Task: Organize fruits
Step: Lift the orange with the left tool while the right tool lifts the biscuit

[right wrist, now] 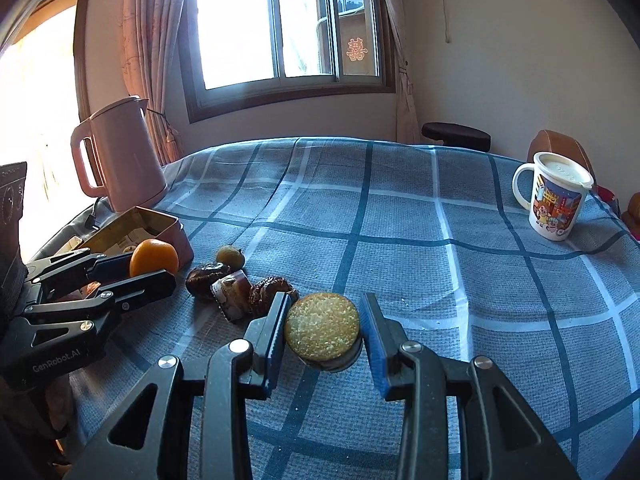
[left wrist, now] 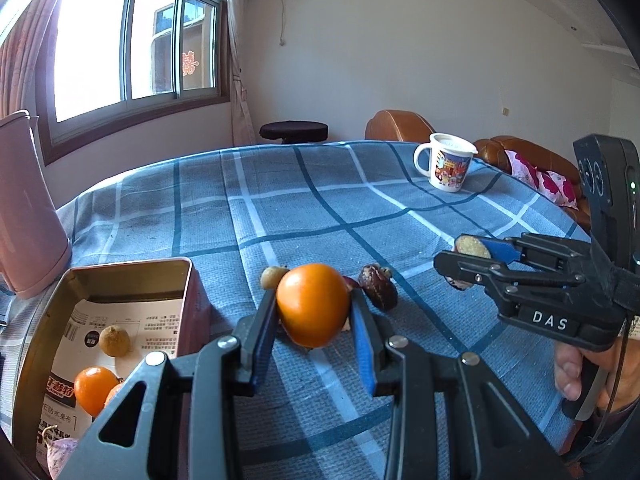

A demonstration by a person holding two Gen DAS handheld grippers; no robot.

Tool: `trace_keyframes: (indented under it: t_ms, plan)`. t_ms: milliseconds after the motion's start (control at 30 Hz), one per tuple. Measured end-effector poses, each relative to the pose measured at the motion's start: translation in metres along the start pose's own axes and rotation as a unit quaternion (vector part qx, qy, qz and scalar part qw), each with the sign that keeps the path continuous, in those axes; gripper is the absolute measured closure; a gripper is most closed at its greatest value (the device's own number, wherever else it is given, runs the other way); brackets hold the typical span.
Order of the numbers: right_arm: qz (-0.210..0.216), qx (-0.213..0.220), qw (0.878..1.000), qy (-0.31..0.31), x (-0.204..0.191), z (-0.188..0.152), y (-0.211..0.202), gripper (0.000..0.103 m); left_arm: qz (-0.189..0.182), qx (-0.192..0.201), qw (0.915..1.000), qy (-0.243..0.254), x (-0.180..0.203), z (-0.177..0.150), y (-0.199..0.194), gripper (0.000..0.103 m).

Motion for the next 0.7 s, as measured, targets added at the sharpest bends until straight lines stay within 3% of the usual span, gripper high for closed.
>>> trace_keyframes:
  t_ms: [700]
  plan:
    - [-0.007,0.048,0.999,-0.008,-0.003,0.005,-0.018,0.065,0.022,0.055,0.9982,0.002,-0.002,0.006,-0.021,0.066]
Point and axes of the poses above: each gripper's, at about its wrist camera, not at the fingertips, and y roughly the way its jaws point, x to its right, z to its top, the point moved 7 cm from there along y, roughly the way its jaws point, and after that the axes turned 1 degree about -z, right-handed, at the moved point
